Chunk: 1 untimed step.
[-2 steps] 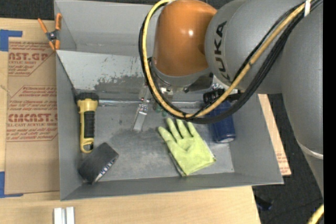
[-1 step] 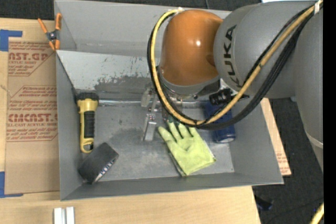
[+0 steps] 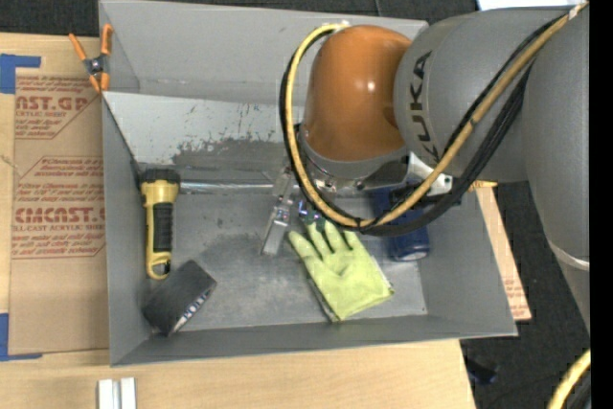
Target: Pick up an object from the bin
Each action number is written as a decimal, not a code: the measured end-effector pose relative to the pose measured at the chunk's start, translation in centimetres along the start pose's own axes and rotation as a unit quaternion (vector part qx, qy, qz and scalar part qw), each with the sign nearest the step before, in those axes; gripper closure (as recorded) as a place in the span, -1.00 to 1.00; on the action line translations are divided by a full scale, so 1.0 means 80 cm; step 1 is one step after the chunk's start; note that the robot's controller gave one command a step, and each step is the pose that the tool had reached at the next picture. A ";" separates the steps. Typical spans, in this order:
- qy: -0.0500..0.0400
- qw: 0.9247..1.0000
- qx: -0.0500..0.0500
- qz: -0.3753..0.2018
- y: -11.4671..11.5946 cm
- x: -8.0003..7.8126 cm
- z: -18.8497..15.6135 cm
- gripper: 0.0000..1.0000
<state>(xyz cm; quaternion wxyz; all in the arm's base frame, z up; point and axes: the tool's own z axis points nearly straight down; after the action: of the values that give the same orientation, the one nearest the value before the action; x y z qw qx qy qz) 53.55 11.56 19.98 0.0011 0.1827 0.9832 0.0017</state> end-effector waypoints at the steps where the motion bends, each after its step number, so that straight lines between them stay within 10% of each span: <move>1: -0.001 0.992 0.000 -0.124 0.015 -0.006 0.056 -1.00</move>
Offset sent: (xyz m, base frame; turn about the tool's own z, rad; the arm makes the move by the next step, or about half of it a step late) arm -0.0047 -0.0266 -0.0893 -0.2269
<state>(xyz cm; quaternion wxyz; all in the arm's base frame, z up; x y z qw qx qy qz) 54.43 12.55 15.49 0.0020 0.0598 0.9982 0.0017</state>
